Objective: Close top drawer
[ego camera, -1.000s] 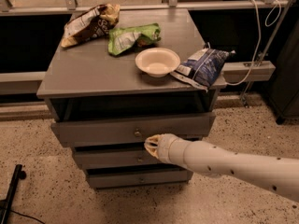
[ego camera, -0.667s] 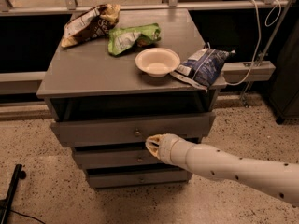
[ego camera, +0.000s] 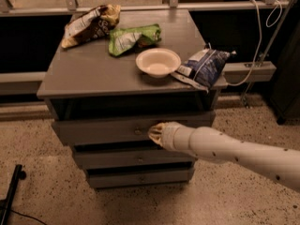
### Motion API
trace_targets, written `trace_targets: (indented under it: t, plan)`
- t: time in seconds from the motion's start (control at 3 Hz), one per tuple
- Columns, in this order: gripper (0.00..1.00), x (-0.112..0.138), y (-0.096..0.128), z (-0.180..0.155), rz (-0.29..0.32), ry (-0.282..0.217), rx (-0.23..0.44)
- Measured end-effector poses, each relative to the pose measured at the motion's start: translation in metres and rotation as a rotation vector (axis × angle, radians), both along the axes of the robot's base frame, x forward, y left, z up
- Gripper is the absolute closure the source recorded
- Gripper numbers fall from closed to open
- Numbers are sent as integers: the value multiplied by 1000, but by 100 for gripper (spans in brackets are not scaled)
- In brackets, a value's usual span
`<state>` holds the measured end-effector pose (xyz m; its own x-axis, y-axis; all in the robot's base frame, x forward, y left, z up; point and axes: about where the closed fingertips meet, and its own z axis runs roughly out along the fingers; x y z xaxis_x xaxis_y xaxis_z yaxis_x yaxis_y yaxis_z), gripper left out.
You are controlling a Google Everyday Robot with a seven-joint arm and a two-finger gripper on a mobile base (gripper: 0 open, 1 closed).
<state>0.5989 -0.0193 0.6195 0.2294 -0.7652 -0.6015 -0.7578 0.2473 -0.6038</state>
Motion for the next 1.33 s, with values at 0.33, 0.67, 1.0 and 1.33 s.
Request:
trace_targets:
  t: [0.33,0.67,1.0,1.33]
  plan:
    - [100,0,0,0,0,0,0]
    - [100,-19,0,2,72,85,6]
    - [100,-52,-4,12,140,136,23]
    - [100,-99,2,38,241,129,61]
